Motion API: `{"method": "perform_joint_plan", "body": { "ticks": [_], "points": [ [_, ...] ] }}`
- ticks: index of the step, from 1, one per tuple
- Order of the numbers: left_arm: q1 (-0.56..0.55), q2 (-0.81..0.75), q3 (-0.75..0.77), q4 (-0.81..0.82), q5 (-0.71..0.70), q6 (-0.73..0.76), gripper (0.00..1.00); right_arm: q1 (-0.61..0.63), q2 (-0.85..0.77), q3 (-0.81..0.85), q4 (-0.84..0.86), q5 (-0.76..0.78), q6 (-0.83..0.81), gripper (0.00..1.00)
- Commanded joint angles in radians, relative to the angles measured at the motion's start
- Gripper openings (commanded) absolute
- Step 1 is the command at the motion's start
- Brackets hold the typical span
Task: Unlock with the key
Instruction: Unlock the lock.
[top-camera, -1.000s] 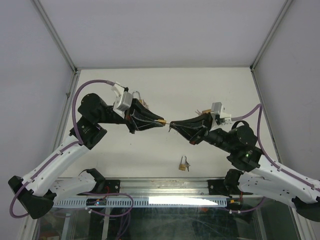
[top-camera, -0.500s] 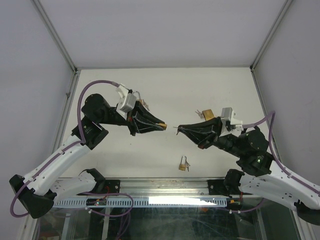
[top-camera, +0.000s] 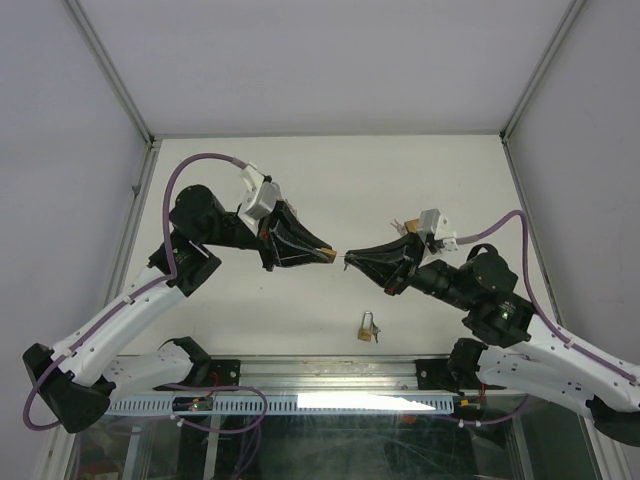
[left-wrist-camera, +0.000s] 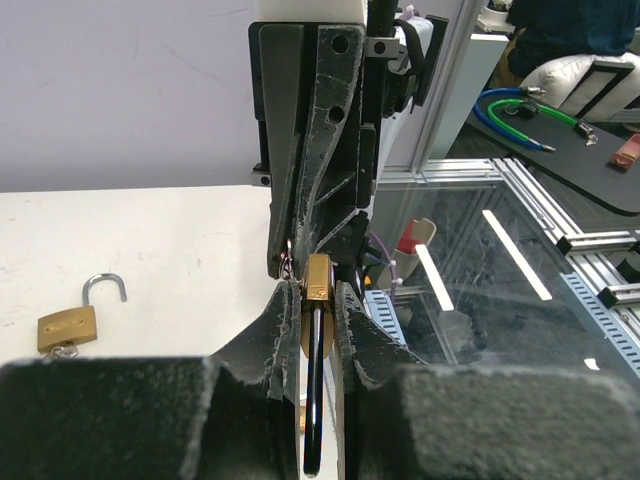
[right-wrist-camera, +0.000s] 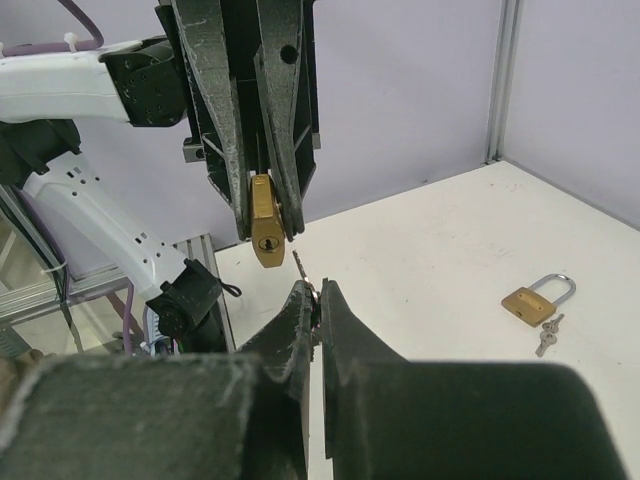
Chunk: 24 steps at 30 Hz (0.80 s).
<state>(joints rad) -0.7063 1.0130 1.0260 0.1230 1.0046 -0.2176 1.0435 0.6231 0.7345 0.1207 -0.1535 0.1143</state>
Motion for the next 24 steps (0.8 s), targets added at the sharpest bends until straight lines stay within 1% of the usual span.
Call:
{"method": "perform_joint_plan", "body": {
  "ticks": [1, 11, 15, 24],
  "points": [
    [-0.001, -0.004, 0.049, 0.067, 0.015, -0.028, 0.0, 0.006, -0.003, 0.032, 0.039, 0.0, 0.009, 0.0],
    [-0.002, -0.004, 0.041, 0.061, -0.005, -0.011, 0.0, 0.006, -0.039, 0.015, 0.038, -0.021, 0.014, 0.0],
    [-0.001, 0.003, 0.045, 0.059, -0.006, -0.008, 0.0, 0.006, -0.026, 0.017, 0.053, -0.047, 0.021, 0.0],
    [-0.003, 0.006, 0.045, 0.059, -0.005, -0.013, 0.0, 0.006, -0.002, 0.021, 0.07, -0.042, 0.015, 0.0]
  ]
}}
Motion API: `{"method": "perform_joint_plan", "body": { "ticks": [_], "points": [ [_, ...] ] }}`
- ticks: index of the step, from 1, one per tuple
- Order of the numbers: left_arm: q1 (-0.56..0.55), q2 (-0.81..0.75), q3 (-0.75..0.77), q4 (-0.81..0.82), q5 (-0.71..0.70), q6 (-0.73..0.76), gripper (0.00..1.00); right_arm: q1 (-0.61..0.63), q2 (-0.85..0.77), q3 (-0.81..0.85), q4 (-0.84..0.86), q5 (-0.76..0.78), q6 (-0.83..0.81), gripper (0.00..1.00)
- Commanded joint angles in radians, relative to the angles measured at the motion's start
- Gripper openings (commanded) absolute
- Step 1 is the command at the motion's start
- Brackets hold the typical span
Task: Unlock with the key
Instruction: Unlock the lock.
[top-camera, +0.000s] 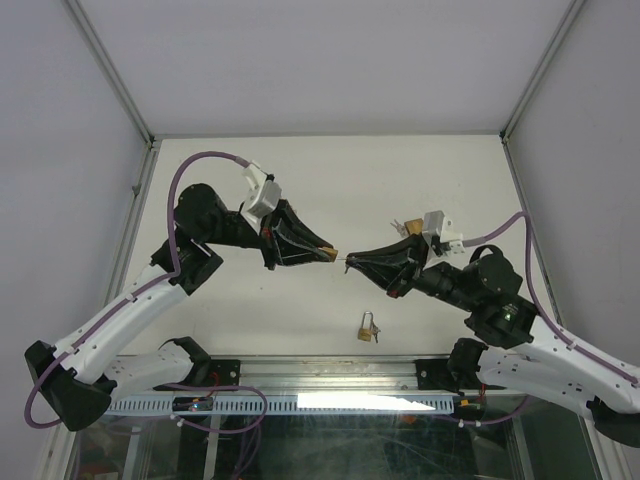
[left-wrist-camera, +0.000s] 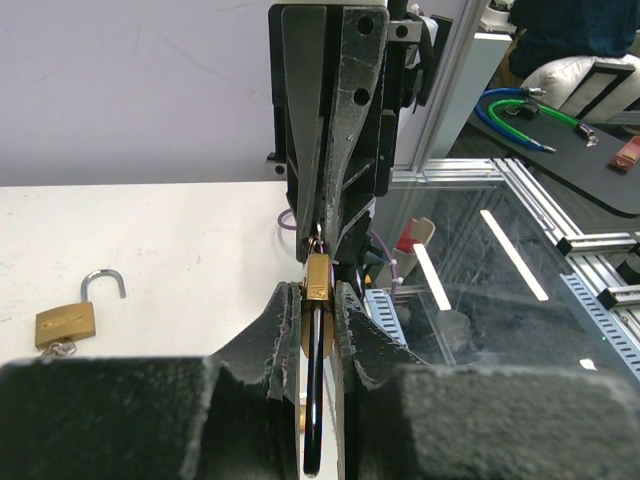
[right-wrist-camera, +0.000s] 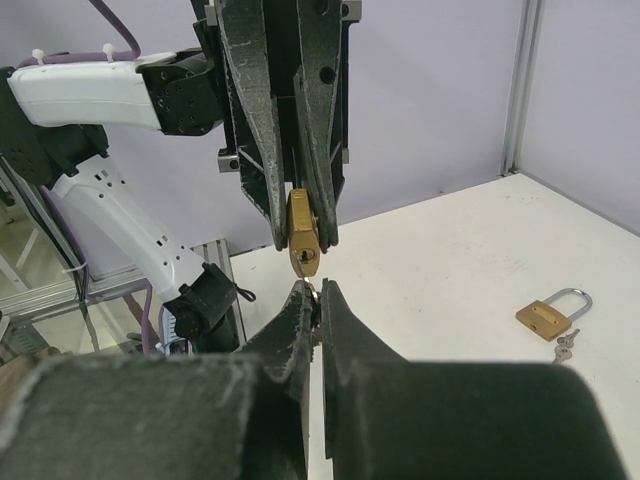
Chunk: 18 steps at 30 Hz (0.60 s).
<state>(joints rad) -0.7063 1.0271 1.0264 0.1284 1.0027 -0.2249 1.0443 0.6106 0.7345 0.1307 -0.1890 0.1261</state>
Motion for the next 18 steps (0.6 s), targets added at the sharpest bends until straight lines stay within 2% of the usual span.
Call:
{"method": "perform_joint_plan", "body": {
  "ticks": [1, 18],
  "points": [
    [-0.003, -0.009, 0.045, 0.054, -0.002, -0.007, 0.0, 0.006, 0.013, 0.021, 0.057, -0.003, 0.002, 0.0],
    [-0.003, -0.022, 0.036, 0.061, 0.0, -0.01, 0.0, 0.005, 0.048, 0.02, 0.062, 0.028, -0.017, 0.0]
  ]
}}
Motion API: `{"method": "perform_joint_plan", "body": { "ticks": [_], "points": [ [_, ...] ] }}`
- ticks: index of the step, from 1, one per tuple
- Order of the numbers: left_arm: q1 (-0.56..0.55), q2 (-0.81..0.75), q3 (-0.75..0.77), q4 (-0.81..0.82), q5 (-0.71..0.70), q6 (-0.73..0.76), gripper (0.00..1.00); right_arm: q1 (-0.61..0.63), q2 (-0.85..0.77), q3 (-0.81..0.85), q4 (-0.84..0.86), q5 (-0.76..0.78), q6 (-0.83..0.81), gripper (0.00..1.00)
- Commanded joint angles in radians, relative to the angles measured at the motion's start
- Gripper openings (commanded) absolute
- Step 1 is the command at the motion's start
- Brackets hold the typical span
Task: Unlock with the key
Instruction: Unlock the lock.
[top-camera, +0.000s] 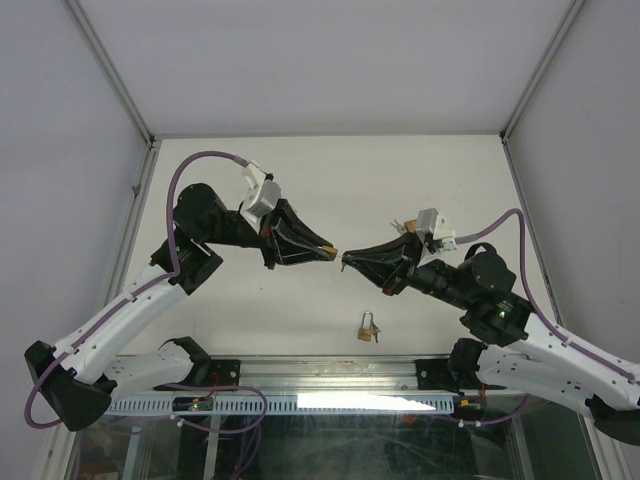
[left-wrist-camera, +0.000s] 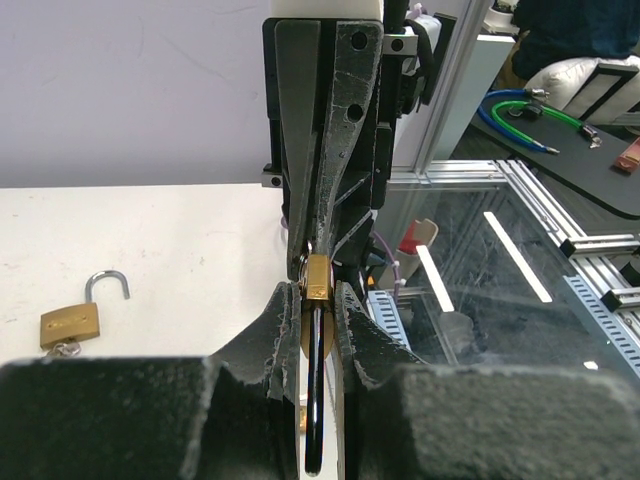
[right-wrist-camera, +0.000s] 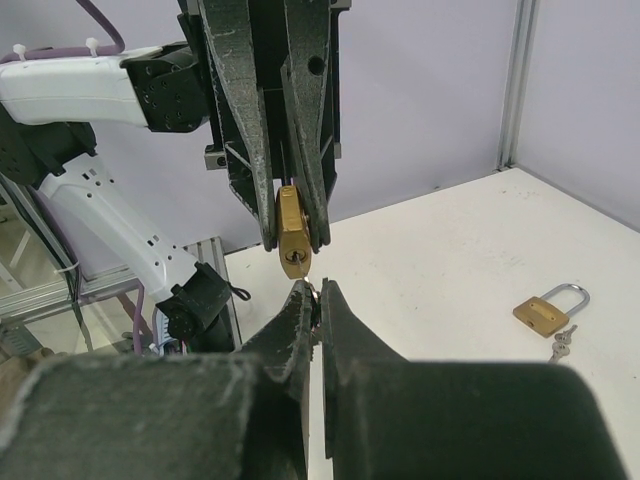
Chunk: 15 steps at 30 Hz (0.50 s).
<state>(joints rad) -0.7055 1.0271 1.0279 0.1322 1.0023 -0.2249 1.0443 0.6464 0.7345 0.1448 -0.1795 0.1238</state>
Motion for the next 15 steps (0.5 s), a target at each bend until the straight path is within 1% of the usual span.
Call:
{"method": "perform_joint_plan", "body": {
  "ticks": [1, 7, 11, 15],
  "points": [
    [-0.003, -0.023, 0.03, 0.057, 0.002, -0.009, 0.0, 0.006, 0.01, 0.017, 0.056, 0.015, -0.012, 0.0],
    [-0.013, -0.021, 0.014, 0.051, -0.024, 0.004, 0.0, 0.005, 0.043, 0.04, 0.1, -0.046, 0.005, 0.0],
    [-0.03, -0.018, -0.008, 0.047, -0.079, 0.015, 0.0, 0.006, 0.095, 0.055, 0.16, -0.097, 0.02, 0.0],
    [-0.036, -0.012, -0.019, 0.045, -0.123, 0.017, 0.0, 0.005, 0.125, 0.058, 0.207, -0.113, 0.028, 0.0]
  ]
}}
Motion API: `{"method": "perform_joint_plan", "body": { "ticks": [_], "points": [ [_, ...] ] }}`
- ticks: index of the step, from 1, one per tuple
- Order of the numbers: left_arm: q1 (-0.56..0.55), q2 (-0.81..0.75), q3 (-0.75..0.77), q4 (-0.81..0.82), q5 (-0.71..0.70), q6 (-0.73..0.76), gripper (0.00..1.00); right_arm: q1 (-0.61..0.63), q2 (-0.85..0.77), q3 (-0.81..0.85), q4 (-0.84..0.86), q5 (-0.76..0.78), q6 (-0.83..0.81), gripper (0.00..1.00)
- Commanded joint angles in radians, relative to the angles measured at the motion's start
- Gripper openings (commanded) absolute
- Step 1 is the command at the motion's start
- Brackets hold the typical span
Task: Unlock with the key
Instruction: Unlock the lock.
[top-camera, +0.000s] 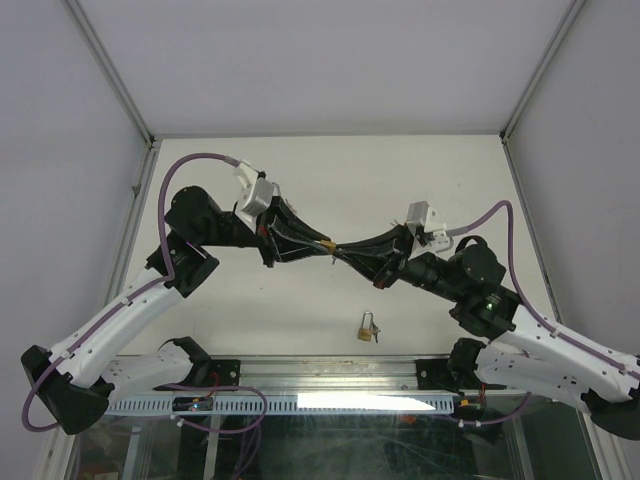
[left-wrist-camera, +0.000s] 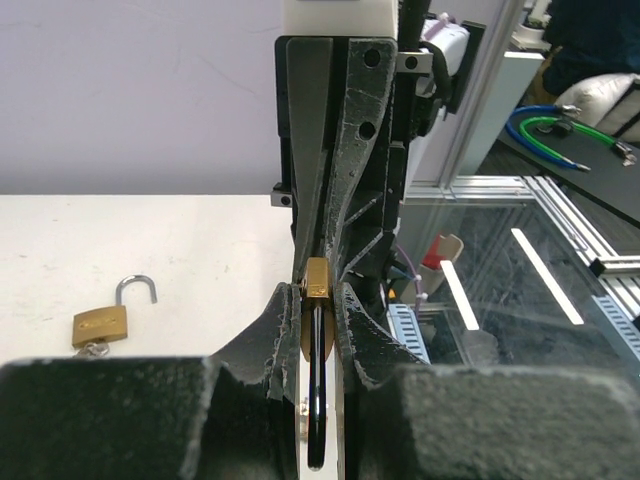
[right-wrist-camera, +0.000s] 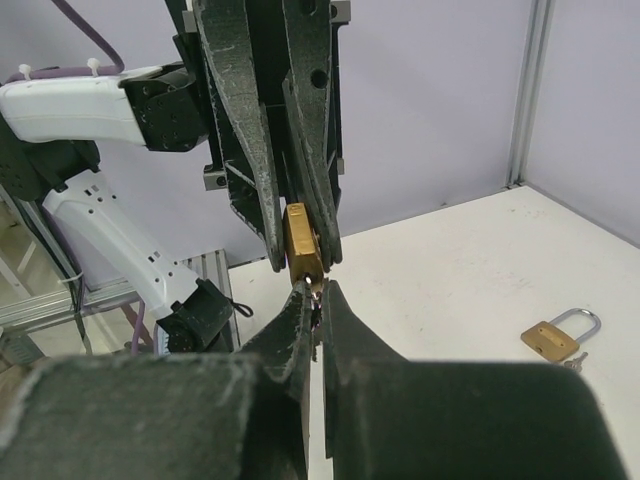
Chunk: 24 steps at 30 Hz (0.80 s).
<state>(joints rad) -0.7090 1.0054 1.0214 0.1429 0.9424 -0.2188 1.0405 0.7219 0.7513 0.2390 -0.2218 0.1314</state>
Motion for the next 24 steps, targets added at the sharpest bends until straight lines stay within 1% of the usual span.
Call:
{"method": "perform_joint_plan", "body": {
  "ticks": [1, 2, 3, 5, 8, 10, 13, 16, 18, 20, 24],
  "points": [
    [-0.034, 0.009, -0.019, 0.03, -0.059, 0.015, 0.0, 0.009, 0.049, 0.042, 0.126, -0.07, 0.02, 0.0],
    [-0.035, 0.007, -0.025, 0.015, -0.05, 0.031, 0.0, 0.009, 0.045, 0.04, 0.139, -0.07, 0.02, 0.0],
    [-0.037, 0.004, -0.035, -0.017, -0.056, 0.066, 0.0, 0.009, 0.04, 0.041, 0.148, -0.108, 0.033, 0.0],
    [-0.037, 0.004, -0.061, -0.065, -0.097, 0.088, 0.0, 0.009, 0.036, 0.043, 0.166, -0.139, 0.036, 0.0],
    [-0.044, 0.009, -0.085, -0.049, -0.098, 0.086, 0.0, 0.009, 0.067, 0.058, 0.182, -0.18, 0.061, 0.0],
    [-0.059, 0.014, -0.083, -0.037, -0.082, 0.121, 0.0, 0.01, 0.094, 0.077, 0.186, -0.222, 0.101, 0.0],
    [-0.063, 0.01, -0.075, -0.065, -0.066, 0.269, 0.0, 0.009, 0.104, 0.114, 0.134, -0.28, 0.149, 0.0],
    [-0.059, -0.005, -0.072, -0.076, -0.033, 0.374, 0.0, 0.01, 0.1, 0.144, 0.025, -0.303, 0.159, 0.0],
    [-0.058, -0.009, -0.069, -0.066, 0.008, 0.39, 0.0, 0.009, 0.108, 0.154, -0.014, -0.339, 0.191, 0.0],
    [-0.06, -0.005, -0.065, -0.065, 0.025, 0.392, 0.0, 0.008, 0.122, 0.156, -0.017, -0.365, 0.228, 0.0],
    [-0.064, -0.017, -0.065, -0.131, 0.01, 0.505, 0.0, 0.007, 0.132, 0.154, 0.008, -0.402, 0.332, 0.0]
  ]
}}
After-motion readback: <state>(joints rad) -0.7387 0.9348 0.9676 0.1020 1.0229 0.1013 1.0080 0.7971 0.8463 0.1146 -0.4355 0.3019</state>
